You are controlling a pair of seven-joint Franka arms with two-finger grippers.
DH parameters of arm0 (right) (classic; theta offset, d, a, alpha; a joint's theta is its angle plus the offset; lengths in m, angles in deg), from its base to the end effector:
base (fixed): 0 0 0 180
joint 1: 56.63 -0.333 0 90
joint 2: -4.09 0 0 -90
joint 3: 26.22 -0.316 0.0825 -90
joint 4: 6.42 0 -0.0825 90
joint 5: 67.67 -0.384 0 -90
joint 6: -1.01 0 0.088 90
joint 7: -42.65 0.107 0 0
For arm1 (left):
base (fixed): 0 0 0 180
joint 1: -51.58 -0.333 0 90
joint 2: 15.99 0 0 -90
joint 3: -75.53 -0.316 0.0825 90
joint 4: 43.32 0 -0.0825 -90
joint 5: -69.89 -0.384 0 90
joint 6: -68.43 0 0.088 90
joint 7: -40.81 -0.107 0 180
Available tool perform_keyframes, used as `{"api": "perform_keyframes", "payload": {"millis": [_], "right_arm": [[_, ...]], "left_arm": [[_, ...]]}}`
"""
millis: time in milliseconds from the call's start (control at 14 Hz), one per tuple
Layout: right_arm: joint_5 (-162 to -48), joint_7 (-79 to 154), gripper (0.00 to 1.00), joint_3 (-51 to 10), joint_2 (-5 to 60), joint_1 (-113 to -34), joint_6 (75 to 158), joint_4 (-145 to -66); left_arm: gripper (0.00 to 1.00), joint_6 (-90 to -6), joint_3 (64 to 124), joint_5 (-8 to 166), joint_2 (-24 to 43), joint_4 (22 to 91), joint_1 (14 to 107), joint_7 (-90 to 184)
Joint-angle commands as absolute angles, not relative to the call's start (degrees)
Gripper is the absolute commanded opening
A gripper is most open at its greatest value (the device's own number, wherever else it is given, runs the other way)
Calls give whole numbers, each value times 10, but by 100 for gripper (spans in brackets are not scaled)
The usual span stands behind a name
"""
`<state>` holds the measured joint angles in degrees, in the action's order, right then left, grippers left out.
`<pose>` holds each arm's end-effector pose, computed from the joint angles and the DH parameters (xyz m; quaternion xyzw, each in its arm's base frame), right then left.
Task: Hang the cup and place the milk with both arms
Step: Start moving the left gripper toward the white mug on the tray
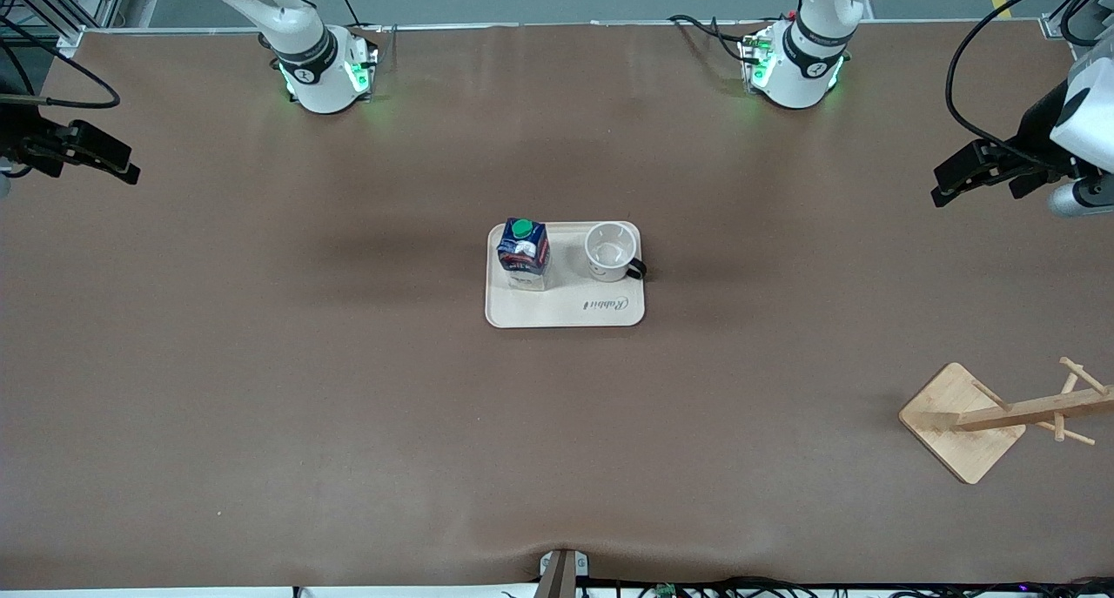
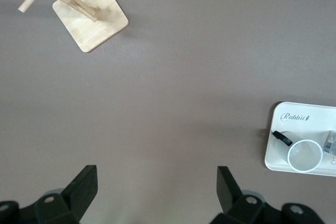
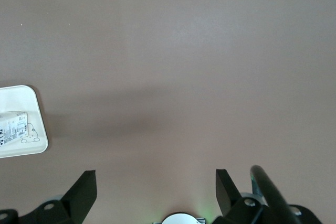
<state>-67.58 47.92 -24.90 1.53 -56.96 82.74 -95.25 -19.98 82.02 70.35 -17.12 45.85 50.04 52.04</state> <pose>0.5253 -0.0096 0.6460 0.9977 -0.0546 -0.0396 0.0017 0.5438 -0.0487 0.6397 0.9985 0.0547 0.0027 0.0033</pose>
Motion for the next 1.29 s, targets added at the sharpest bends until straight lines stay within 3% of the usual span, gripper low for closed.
{"api": "perform_keyframes", "payload": {"millis": [0, 429, 1000, 1214], "right_arm": [[-676, 475, 100, -254, 7, -559, 826, -961], [-676, 476, 100, -254, 7, -560, 819, -961], [-676, 475, 100, -254, 7, -559, 817, -960], [-676, 475, 100, -254, 7, -558, 819, -960]], "left_arm": [[100, -188, 823, 689, -178, 455, 499, 522], [100, -188, 826, 690, -157, 439, 506, 529], [100, -185, 927, 693, -95, 467, 557, 648], [100, -257, 939, 691, -89, 527, 603, 717]]}}
